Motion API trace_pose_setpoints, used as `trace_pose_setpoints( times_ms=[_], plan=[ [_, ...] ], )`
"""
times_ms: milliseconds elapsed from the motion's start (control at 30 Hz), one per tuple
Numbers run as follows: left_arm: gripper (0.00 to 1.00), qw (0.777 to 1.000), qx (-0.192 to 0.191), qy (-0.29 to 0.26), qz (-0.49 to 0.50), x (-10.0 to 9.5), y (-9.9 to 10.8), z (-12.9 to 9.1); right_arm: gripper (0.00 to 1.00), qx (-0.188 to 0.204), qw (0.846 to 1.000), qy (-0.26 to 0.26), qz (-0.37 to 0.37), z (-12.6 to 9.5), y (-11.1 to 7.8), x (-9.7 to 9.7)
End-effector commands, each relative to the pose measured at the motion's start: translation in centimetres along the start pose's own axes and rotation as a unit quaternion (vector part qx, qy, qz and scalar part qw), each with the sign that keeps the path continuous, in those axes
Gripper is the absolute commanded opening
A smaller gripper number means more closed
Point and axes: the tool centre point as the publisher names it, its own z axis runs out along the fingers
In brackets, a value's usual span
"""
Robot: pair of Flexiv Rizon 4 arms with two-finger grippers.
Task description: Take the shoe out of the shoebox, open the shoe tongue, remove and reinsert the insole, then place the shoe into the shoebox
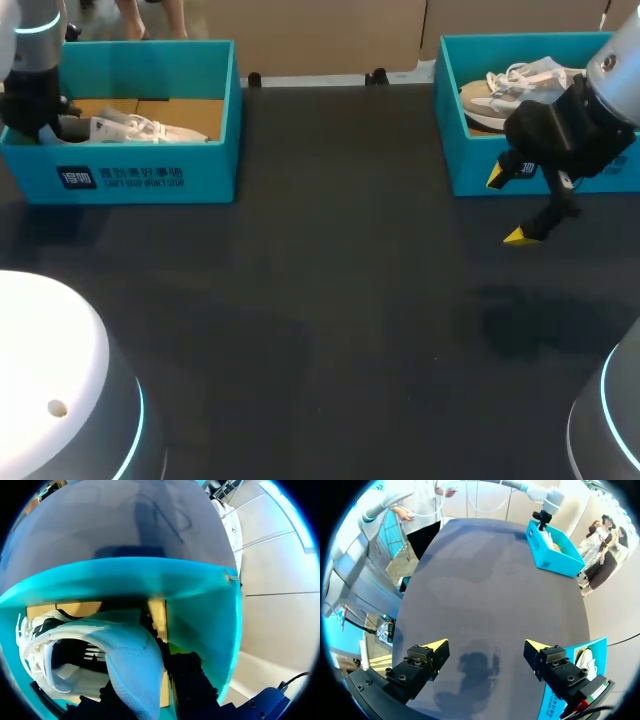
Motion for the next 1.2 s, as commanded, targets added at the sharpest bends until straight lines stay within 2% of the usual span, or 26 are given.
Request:
trace_pose_setpoints(
  times_ms=[33,300,400,467,533,767,833,933,1067,1167,1200],
  plan=[
    [0.00,1.000,0.013,0.002,0.003,-0.2,0.9,0.8,1.00,0.001,1.000,0.001,0.001,0.1,0.0,-0.1],
    [0.00,1.000,0.028,0.000,0.010,-0.4,0.9,1.6,1.00,0.001,1.000,0.001,0.001,0.1,0.0,-0.1],
    [0.27,0.999,0.029,-0.002,0.014,-0.4,0.9,1.6,1.00,0.001,1.000,0.001,0.001,0.1,0.0,-0.1],
    [0.38,0.999,0.029,-0.002,0.016,-0.3,0.8,1.6,1.00,0.001,1.000,0.001,0.001,0.1,0.0,-0.1],
    [0.45,0.999,0.030,-0.003,0.019,-0.2,0.8,1.4,1.00,0.001,1.000,0.001,0.001,0.1,0.0,-0.1],
    [0.49,0.999,0.028,-0.013,0.021,0.2,0.7,0.3,1.00,0.001,1.000,0.001,0.001,0.1,0.0,-0.1],
    [0.54,0.999,0.024,-0.025,0.022,0.3,0.5,-0.8,1.00,0.001,1.000,0.001,0.001,0.1,0.0,-0.1],
    [0.65,0.999,0.019,-0.040,0.021,0.3,0.3,-2.5,1.00,0.001,1.000,0.001,0.001,0.1,0.0,-0.1],
    [0.85,0.998,0.011,-0.051,0.021,0.3,-0.1,-4.4,1.00,0.001,1.000,0.001,0.001,0.1,0.0,-0.1],
    [0.91,0.998,0.009,-0.053,0.014,0.3,-0.2,-5.7,1.00,0.001,1.000,0.001,0.001,0.1,0.0,-0.1],
    [0.96,0.998,0.009,-0.053,0.013,0.3,-0.3,-6.1,1.00,0.001,1.000,0.001,0.001,0.1,0.0,-0.1]
  ],
)
